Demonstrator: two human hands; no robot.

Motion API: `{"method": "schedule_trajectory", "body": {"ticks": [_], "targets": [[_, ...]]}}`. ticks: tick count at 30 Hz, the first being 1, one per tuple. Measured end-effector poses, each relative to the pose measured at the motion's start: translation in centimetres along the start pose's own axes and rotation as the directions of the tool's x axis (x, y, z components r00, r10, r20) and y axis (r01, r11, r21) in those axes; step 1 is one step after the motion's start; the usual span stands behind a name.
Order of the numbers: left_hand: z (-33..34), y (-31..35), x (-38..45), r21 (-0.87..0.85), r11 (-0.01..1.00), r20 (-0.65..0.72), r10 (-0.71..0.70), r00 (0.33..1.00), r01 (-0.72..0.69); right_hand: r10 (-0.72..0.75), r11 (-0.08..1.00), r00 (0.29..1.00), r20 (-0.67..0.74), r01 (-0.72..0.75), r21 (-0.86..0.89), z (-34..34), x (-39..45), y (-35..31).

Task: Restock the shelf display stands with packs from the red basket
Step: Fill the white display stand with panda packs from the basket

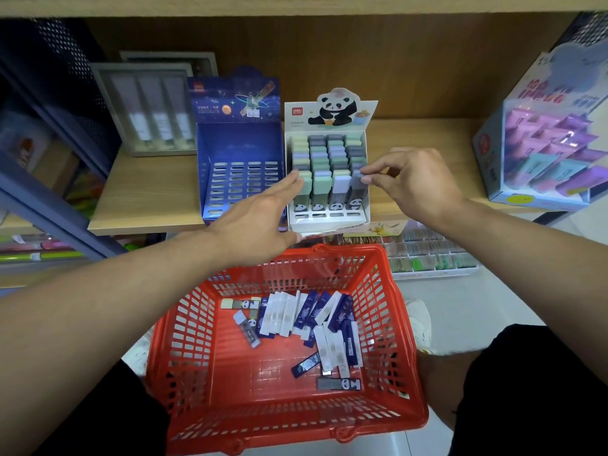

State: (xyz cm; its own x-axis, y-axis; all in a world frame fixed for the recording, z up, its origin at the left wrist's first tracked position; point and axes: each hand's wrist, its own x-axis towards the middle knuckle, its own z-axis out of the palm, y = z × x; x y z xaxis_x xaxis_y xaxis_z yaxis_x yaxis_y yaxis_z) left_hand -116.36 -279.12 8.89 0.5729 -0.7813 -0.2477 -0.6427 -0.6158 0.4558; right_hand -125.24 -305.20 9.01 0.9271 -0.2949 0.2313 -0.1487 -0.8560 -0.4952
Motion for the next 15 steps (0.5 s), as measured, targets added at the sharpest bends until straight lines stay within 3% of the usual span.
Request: {"method": "schedule_trajectory", "body": {"ticks": [10, 15], "targets": [[0.18, -0.10, 0.03, -0.019, 1.000, -0.007, 0.011, 1.000, -0.011, 0.054, 0.989, 0.998, -0.038, -0.058, -0.134, 0.09, 0.52, -0.55], [0.33, -0.09, 0.04, -0.025, 1.000, -0.008, 0.013, 1.000, -0.013, 0.058, 0.977, 0.998, 0.013, -0.054, -0.206, 0.17, 0.25, -0.34]]}}
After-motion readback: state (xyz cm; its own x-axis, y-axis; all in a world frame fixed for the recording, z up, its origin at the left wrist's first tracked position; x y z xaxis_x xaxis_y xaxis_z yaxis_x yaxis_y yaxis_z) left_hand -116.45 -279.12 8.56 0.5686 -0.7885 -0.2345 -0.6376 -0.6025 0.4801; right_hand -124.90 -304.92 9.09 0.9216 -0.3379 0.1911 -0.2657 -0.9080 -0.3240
